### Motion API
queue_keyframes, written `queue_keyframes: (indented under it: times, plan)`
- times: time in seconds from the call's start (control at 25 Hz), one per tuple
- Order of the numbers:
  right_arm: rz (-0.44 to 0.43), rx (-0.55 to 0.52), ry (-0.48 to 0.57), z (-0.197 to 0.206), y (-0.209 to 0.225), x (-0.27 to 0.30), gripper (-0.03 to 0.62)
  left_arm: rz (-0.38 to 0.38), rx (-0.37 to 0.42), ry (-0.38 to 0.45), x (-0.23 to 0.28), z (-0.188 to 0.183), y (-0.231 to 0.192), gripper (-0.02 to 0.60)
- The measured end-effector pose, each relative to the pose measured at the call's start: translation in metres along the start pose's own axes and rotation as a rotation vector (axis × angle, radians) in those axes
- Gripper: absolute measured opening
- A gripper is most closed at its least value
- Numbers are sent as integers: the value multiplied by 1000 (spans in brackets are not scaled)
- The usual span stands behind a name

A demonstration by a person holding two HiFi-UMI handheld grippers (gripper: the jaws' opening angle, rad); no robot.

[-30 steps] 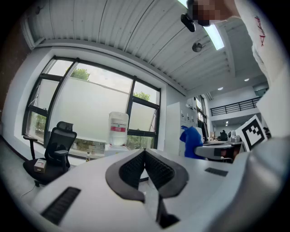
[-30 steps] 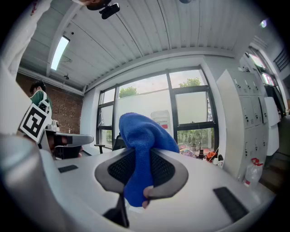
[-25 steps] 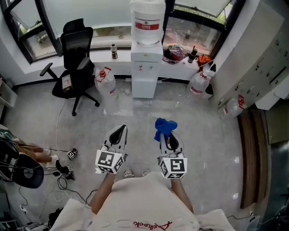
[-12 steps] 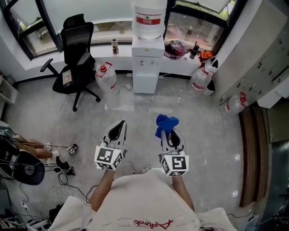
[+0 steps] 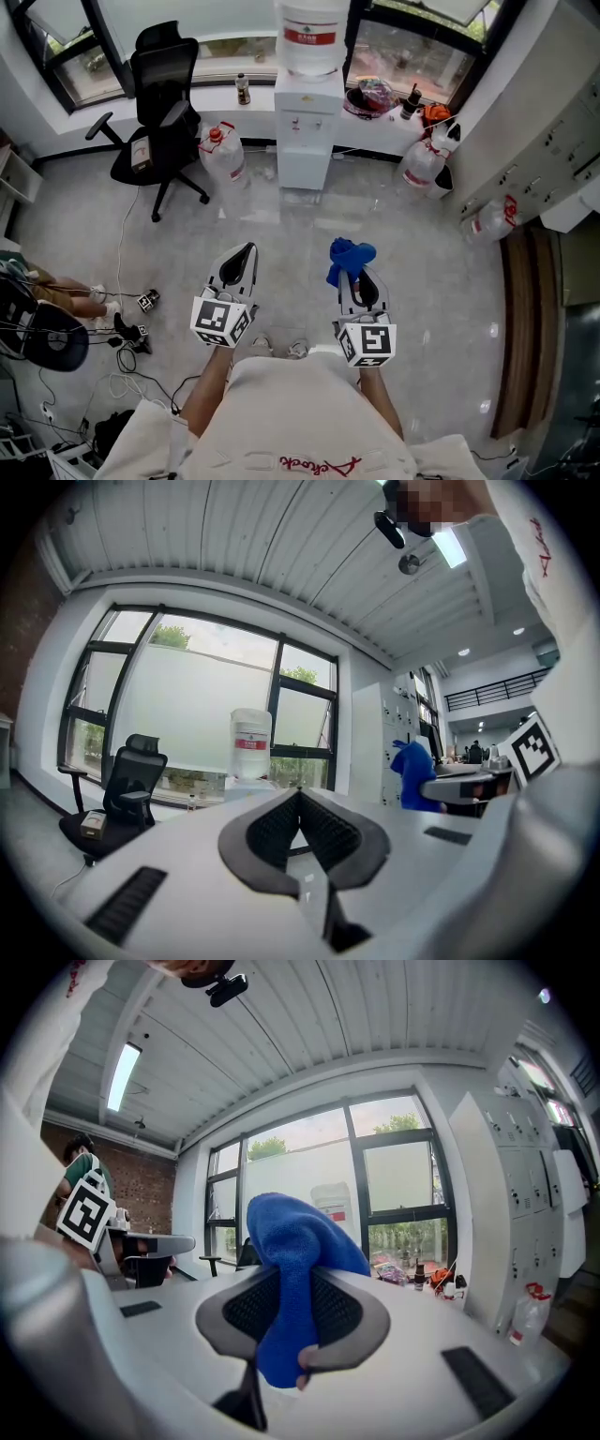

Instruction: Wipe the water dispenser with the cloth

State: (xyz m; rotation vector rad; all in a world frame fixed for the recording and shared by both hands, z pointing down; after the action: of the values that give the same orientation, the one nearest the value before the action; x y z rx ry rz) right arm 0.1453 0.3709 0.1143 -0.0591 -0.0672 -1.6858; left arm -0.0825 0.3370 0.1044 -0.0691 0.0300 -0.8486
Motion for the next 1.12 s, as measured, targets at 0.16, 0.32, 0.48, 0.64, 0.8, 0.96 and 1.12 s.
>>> queue_keyframes:
  times: [0.16,0.32,0.48,0.64,0.8,0.96,1.12]
  plan:
    - [-7,2,-19,9,17,4,97,-16,-10,-8,11,7,7,11]
    - [-12,7,-27,16,26,15,97,-22,-16,-18,25,16,7,11]
    - [-24,5,-29,16,30,36,97,-34,-26,-19,41,20,-6,11]
    - [-27,12,-37,16,33,64,97,-38,-38,-24,61,23,-25,11]
    - [-24,7,-45,18,27,100,97,-27,-50,-32,84,28,-54,11]
    - [-13,4,-55,21,18,153,97,-11,-57,-25,118,32,-100,11]
    - [-11,-16,-68,12,0,218,97,6,-69,-16,155,24,-159,11]
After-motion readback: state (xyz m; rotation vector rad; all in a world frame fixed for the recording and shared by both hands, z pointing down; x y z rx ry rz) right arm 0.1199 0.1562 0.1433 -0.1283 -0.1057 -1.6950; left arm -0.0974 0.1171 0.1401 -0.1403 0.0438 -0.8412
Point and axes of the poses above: the fingertips, and each gripper's own axes: x forward along the fingers, y to its right, z out of its underside, the point moved 4 cm from there along -x, backward along the fingers, and after that the axes turned 13 degrees about z, right-handed, at the moved point
